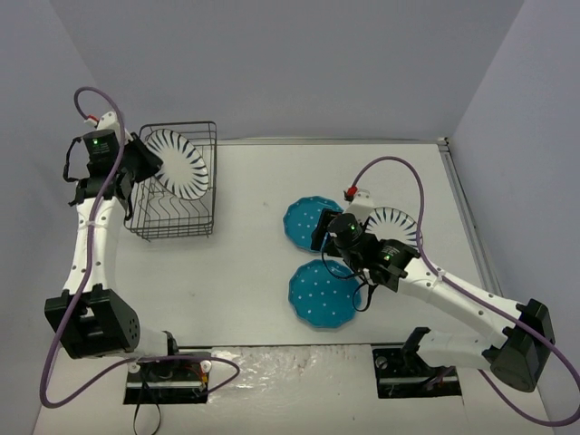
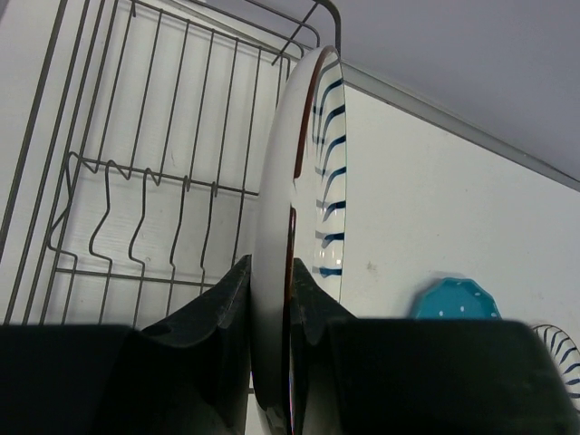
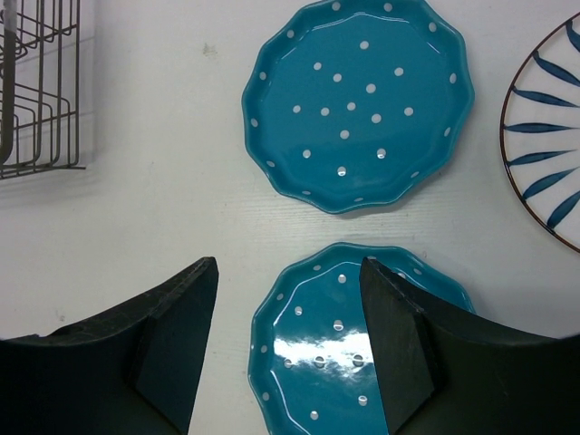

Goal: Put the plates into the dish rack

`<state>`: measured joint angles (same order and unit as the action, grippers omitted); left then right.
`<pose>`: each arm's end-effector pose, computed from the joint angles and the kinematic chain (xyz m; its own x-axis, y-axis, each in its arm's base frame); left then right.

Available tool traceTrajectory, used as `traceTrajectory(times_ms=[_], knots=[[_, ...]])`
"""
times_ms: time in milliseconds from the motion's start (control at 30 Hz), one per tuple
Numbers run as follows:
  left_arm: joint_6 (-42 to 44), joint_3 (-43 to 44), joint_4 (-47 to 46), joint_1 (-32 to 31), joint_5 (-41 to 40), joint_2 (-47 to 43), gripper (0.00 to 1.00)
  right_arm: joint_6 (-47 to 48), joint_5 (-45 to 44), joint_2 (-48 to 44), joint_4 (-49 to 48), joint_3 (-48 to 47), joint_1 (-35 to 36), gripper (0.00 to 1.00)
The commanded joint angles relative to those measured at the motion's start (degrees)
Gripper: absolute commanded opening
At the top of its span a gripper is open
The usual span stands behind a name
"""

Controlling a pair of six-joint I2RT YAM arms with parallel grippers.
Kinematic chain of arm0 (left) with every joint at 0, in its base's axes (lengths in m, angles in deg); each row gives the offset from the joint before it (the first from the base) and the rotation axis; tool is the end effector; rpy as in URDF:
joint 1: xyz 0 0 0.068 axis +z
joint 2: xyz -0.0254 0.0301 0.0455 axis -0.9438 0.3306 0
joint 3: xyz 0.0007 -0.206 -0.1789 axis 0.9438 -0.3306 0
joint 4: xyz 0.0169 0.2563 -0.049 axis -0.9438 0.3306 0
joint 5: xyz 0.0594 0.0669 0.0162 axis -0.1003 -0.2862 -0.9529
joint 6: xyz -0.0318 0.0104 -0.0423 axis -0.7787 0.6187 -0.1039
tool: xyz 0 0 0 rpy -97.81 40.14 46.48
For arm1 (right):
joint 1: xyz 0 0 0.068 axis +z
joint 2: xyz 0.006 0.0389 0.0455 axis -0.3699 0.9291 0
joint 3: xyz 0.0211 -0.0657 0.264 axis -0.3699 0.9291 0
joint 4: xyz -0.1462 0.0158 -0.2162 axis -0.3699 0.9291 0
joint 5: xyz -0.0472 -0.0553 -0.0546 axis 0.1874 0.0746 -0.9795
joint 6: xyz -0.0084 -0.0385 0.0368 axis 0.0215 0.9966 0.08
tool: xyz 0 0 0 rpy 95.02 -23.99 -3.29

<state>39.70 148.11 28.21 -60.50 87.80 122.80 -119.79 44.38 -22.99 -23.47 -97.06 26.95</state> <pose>0.3174 0.0460 0.3973 -0.3600 -0.4969 -0.7896 -0.0526 0.8558 -0.5146 0.1831 0.1877 0.3055 -0.5225 0.3646 -0.7708 -0.1516 0.8499 0.5047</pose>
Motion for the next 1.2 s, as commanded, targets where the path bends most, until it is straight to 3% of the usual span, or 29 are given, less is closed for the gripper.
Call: traceTrajectory(times_ms=[0, 200, 667, 1167], knots=[[1.3, 6.0, -9.9, 4.1, 2.4, -2.3, 0.00, 0.3, -1.3, -0.2, -3.4, 1.0, -0.6, 0.60], [1.4, 4.6, -12.1, 8.4, 2.6, -1.9, 0.00, 0.4, -0.1, 0.4, -4.6, 1.2, -0.8, 0.61], [5.4, 1.9, -19.3, 12.0, 0.8, 0.7, 0.00, 3.5, 3.6, 6.2, -6.0, -2.0, -1.2, 0.60], [8.3, -4.4, -28.7, 12.3, -1.5, 2.0, 0.00, 4.3, 5.8, 9.1, -7.2, -2.5, -1.6, 0.60]])
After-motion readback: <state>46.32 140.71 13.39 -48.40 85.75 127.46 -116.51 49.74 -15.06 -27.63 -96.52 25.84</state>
